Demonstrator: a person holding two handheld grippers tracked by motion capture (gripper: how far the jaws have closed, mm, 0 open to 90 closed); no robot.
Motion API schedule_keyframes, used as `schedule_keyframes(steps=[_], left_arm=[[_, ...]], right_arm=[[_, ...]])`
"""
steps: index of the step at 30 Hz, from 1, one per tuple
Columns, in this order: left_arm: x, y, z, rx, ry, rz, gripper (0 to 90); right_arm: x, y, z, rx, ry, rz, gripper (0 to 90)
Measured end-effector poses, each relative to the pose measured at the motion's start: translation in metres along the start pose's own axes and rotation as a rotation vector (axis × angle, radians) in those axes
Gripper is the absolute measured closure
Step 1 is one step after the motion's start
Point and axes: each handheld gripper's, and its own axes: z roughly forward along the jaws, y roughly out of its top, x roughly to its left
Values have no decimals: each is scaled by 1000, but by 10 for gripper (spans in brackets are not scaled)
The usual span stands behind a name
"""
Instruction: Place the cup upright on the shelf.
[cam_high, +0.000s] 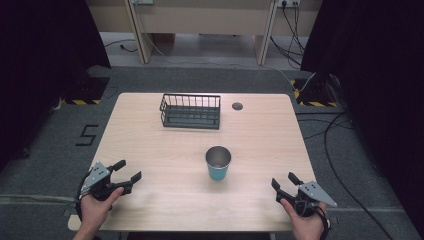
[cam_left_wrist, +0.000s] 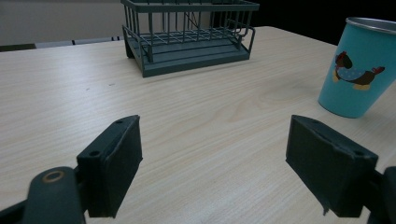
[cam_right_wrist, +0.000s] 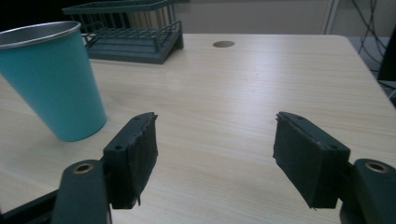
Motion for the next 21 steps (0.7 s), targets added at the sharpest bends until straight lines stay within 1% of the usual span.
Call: schedule_keyframes(steps=[3, 4, 5, 6, 7, 8, 9, 12, 14, 16, 17, 18, 19, 20, 21], left_arm=[[1, 0, -1, 0, 4, -5, 177], [1, 0, 0, -1, 3, -8, 177], [1, -1, 0, 2, 2, -9, 177], [1, -1, 0, 2, 2, -9, 177], [1, -1, 0, 2, 0, -6, 177], [1, -1, 0, 2, 0, -6, 177], [1, 0, -1, 1, 0, -5, 177], [1, 0, -1, 0, 2, -8, 177], [1, -1, 0, 1, 0, -11, 177], [1, -1, 0, 2, 0, -12, 176], [1, -1, 0, 2, 1, -12, 176], [1, -1, 0, 1, 2, -12, 176], [1, -1, 0, 1, 2, -12, 176], [2, -1, -1, 0, 3, -13, 176], [1, -1, -1, 1, 2, -12, 176]], right_arm=[[2, -1, 1, 5, 11, -7, 291], [7, -1, 3, 8, 34, -12, 274], [10, -1, 4, 14, 47, -13, 268], [10, -1, 4, 14, 47, -13, 268], [17, 0, 6, 15, 67, -24, 265], [17, 0, 6, 15, 67, -24, 265], [23, 0, 9, 16, 97, -27, 260], [31, 1, 14, 22, 125, -39, 255], [36, 4, 19, 21, 152, -48, 251], [41, 5, 23, 13, 171, -54, 249], [41, 5, 23, 13, 171, -54, 249], [47, 7, 27, 13, 188, -62, 247], [47, 7, 27, 13, 188, -62, 247], [49, 7, 29, 12, 193, -73, 247], [54, 8, 32, 16, 206, -75, 243]])
